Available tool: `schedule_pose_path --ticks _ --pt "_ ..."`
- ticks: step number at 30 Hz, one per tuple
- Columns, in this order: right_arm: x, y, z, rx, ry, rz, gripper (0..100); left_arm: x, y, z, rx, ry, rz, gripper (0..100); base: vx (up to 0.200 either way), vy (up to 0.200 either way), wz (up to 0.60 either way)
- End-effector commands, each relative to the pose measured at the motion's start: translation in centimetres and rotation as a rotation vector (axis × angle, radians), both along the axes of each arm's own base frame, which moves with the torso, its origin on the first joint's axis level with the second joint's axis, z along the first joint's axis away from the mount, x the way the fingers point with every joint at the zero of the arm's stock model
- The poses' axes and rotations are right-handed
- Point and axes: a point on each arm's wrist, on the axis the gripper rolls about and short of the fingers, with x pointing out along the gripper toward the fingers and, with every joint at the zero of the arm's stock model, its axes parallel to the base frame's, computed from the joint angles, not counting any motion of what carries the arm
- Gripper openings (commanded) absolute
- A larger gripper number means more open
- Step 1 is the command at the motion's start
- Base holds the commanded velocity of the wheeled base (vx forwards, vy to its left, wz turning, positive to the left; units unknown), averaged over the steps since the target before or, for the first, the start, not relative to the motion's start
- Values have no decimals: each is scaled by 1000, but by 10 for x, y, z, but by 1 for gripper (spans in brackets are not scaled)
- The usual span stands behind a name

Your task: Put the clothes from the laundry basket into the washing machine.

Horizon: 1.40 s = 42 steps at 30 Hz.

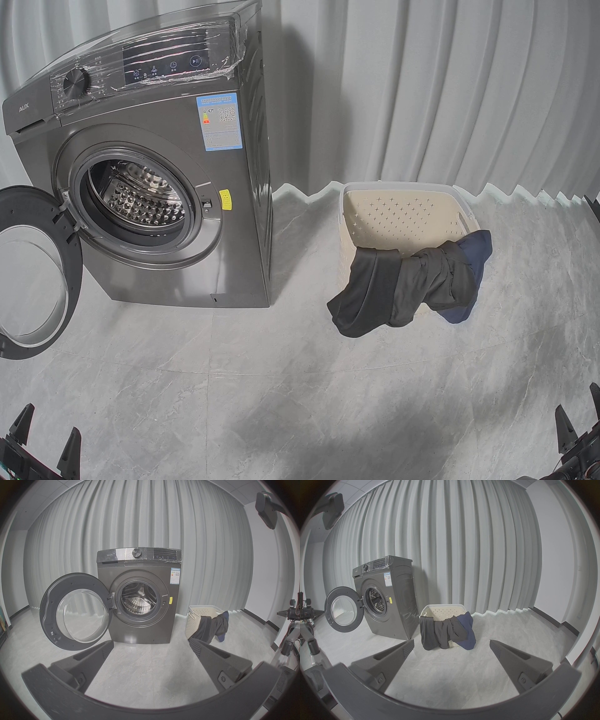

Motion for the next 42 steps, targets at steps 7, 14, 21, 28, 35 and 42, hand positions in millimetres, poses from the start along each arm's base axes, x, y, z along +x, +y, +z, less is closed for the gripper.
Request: schedule_pose_path --ticks 7,14,21,28,35,42 --pt "0 0 -5 0 2 1 100 0 0 -4 -1 -3 0 100 0 -86 0" --pt "0 0 -5 0 2 1 100 0 0 -4 -1 -3 0 100 0 -200 0" --pt "0 0 -5 0 2 1 100 0 0 -4 -1 -3 0 100 0 -143 0" --pt "0 0 -5 0 2 1 100 0 0 -4 -1 -3 0 100 0 0 0" --pt "0 0 -5 0 2 1 100 0 0 -4 -1 -3 0 100 0 -114 0" --pt "0 0 -5 0 2 1 100 0 0 -4 -1 -3 0 100 0 -200 0"
